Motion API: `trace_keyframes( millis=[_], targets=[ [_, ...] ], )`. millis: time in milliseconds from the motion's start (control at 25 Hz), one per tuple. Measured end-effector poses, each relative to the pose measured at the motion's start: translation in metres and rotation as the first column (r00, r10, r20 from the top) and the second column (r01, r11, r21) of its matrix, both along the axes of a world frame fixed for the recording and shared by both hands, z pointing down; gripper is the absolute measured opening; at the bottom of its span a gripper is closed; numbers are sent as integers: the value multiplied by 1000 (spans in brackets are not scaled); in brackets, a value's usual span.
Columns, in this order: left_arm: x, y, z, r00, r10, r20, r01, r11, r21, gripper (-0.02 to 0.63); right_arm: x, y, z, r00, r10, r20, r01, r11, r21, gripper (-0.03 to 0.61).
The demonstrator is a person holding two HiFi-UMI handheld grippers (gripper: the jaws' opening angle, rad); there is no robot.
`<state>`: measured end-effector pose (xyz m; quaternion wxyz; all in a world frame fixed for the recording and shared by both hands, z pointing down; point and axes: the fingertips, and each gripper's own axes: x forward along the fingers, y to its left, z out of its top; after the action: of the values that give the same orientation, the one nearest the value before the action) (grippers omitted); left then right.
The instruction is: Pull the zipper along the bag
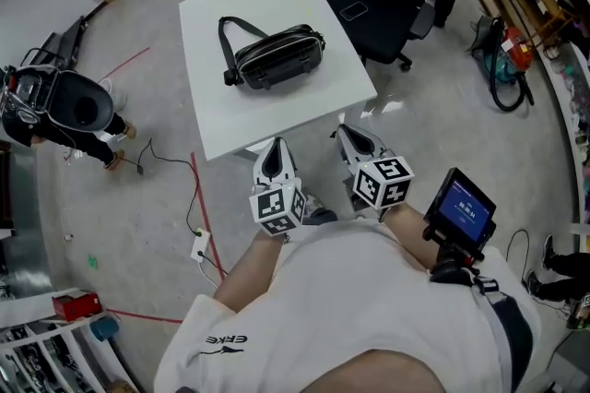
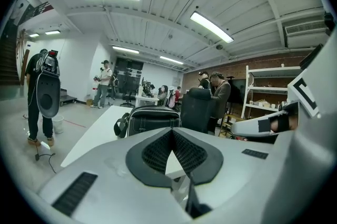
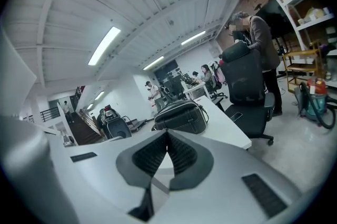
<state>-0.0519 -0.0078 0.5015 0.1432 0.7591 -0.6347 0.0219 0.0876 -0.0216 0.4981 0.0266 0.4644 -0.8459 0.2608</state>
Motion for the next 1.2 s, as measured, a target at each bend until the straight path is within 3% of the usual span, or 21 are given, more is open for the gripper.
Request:
trace_keyframes(
  millis=[600,1200],
  targets=[
    [-76,-65,11,998,65,-26,-65,998,-7,4,-47,-67,10,986,165,38,-163,985,-55,5],
    [-81,-159,13,1000,25,-2,-25,1000,-15,4,-19,-169,16,975,206,82,-198,976,-94,5]
  ],
)
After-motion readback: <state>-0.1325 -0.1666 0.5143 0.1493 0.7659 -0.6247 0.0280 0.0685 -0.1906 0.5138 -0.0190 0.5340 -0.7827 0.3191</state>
